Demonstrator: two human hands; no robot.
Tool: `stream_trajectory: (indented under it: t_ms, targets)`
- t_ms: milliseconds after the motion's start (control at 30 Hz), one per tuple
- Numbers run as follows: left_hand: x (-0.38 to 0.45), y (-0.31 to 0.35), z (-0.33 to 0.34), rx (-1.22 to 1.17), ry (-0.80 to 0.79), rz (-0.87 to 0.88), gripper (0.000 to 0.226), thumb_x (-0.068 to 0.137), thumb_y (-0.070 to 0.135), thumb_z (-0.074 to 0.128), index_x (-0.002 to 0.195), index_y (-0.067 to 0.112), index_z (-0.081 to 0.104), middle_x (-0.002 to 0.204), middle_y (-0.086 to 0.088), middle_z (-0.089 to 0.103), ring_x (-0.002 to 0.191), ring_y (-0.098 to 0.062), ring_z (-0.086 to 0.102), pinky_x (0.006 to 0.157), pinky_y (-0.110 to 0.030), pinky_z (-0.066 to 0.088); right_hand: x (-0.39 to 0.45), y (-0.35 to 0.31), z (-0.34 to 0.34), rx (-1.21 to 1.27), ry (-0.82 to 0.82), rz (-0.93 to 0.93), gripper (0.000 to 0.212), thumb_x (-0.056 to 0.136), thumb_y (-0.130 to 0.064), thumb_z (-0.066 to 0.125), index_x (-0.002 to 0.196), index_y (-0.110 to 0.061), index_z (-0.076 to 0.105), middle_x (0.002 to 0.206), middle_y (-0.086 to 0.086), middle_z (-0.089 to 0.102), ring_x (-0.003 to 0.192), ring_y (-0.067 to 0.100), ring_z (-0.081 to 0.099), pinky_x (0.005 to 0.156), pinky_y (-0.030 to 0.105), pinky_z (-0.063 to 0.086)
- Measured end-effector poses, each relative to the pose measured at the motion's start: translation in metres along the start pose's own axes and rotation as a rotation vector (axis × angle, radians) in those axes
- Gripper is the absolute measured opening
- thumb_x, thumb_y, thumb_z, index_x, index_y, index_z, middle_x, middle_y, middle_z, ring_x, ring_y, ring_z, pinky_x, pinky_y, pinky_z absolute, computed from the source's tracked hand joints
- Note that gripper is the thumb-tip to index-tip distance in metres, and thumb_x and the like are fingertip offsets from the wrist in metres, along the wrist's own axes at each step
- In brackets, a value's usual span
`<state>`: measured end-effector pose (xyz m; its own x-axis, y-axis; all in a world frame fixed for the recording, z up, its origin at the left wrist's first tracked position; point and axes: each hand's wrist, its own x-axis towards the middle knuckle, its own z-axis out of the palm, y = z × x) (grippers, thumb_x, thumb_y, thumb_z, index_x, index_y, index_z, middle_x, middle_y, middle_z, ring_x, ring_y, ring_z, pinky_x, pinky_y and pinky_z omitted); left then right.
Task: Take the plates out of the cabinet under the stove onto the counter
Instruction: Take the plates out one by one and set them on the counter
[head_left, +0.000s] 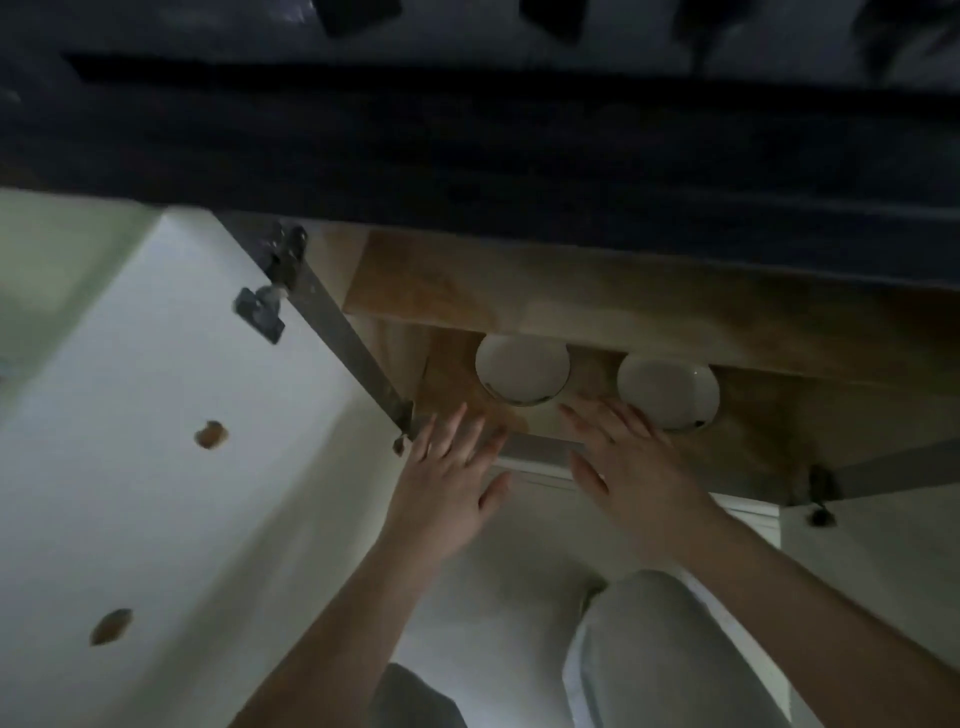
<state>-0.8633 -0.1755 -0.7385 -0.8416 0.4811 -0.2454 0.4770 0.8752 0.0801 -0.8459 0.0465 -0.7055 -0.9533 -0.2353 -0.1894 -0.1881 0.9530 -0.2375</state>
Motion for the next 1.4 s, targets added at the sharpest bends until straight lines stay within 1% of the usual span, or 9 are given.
stream_trajectory:
  t_ms: [167, 267, 400, 533, 700, 833, 967, 1233, 1400]
  targets:
    - [0.046, -0.015, 0.07, 0.026, 0.037, -0.023, 0.073, 0.096, 0.061, 0.0, 0.146, 0.026, 0.04, 0.155, 0.0, 0.035, 0.148, -0.024, 0.018, 0.118, -0.046, 0.01, 0.04, 0.034, 0.058, -0.045, -0.029, -0.031, 0.072, 0.088, -0.053, 0.001, 0.154, -0.029, 0.016, 0.162, -0.009, 0.012, 0.147, 0.016, 0.012, 0.118, 0.031, 0.004]
    - [0.074, -0.026, 0.103, 0.047, 0.038, -0.016, 0.073, 0.092, 0.06, -0.001, 0.151, 0.029, 0.028, 0.16, 0.003, 0.023, 0.149, -0.024, 0.01, 0.118, -0.045, 0.005, 0.066, 0.058, 0.106, -0.126, -0.061, -0.028, 0.076, 0.084, -0.054, -0.003, 0.154, -0.03, 0.016, 0.162, -0.007, 0.013, 0.147, 0.019, 0.014, 0.117, 0.035, 0.008]
    - [0.111, -0.041, 0.147, 0.157, 0.057, 0.037, 0.059, 0.1, 0.053, 0.015, 0.153, 0.029, 0.02, 0.162, 0.005, 0.013, 0.149, -0.025, 0.01, 0.117, -0.044, 0.004, 0.095, 0.085, 0.161, -0.248, -0.071, -0.035, 0.064, 0.092, -0.046, 0.018, 0.147, -0.022, 0.039, 0.155, 0.004, 0.036, 0.138, 0.029, 0.04, 0.109, 0.045, 0.033]
    - [0.135, -0.054, 0.18, 0.213, 0.174, 0.066, 0.061, 0.095, 0.05, 0.023, 0.144, 0.021, 0.046, 0.152, -0.003, 0.041, 0.14, -0.027, 0.034, 0.109, -0.046, 0.027, 0.118, 0.097, 0.189, -0.328, -0.07, -0.034, 0.07, 0.089, -0.048, 0.006, 0.154, -0.024, 0.017, 0.162, -0.002, 0.012, 0.148, 0.024, 0.016, 0.116, 0.042, 0.018]
    - [0.157, -0.064, 0.195, 0.191, 0.096, 0.063, 0.065, 0.097, 0.054, 0.009, 0.155, 0.025, 0.003, 0.164, -0.001, -0.001, 0.149, -0.023, -0.002, 0.118, -0.046, 0.007, 0.133, 0.109, 0.201, -0.33, -0.104, -0.097, 0.075, 0.086, -0.051, 0.007, 0.153, -0.02, 0.023, 0.161, 0.003, 0.019, 0.147, 0.027, 0.02, 0.115, 0.046, 0.019]
    - [0.169, -0.067, 0.208, 0.139, 0.117, 0.025, 0.063, 0.1, 0.053, 0.014, 0.155, 0.026, 0.006, 0.164, -0.004, 0.002, 0.149, -0.025, 0.0, 0.118, -0.047, 0.01, 0.152, 0.117, 0.212, -0.299, -0.097, -0.095, 0.075, 0.087, -0.053, 0.001, 0.155, -0.022, 0.01, 0.164, 0.001, 0.006, 0.149, 0.024, 0.007, 0.118, 0.042, 0.008]
    - [0.182, -0.072, 0.226, 0.105, 0.095, -0.009, 0.06, 0.101, 0.051, 0.019, 0.155, 0.028, 0.004, 0.164, -0.004, 0.002, 0.149, -0.026, 0.003, 0.117, -0.045, 0.012, 0.173, 0.125, 0.232, -0.276, -0.129, -0.033, 0.059, 0.102, -0.046, 0.024, 0.155, -0.026, 0.007, 0.164, 0.0, -0.001, 0.149, 0.023, 0.002, 0.117, 0.041, 0.007]
    - [0.198, -0.084, 0.253, 0.042, 0.166, -0.035, 0.057, 0.101, 0.049, 0.027, 0.154, 0.035, 0.01, 0.163, -0.009, 0.007, 0.148, -0.03, 0.012, 0.115, -0.047, 0.022, 0.2, 0.151, 0.246, -0.15, -0.039, 0.064, 0.056, 0.102, -0.039, 0.031, 0.155, -0.028, 0.014, 0.163, 0.005, 0.008, 0.148, 0.024, 0.011, 0.116, 0.041, 0.014]
    - [0.216, -0.089, 0.254, -0.039, 0.14, -0.069, 0.064, 0.1, 0.05, 0.029, 0.155, 0.033, 0.001, 0.163, -0.011, -0.006, 0.149, -0.031, 0.005, 0.116, -0.047, 0.02, 0.226, 0.162, 0.254, 0.047, 0.013, 0.144, 0.06, 0.102, -0.037, 0.034, 0.155, -0.023, 0.009, 0.163, 0.01, 0.009, 0.148, 0.024, 0.012, 0.117, 0.039, 0.016]
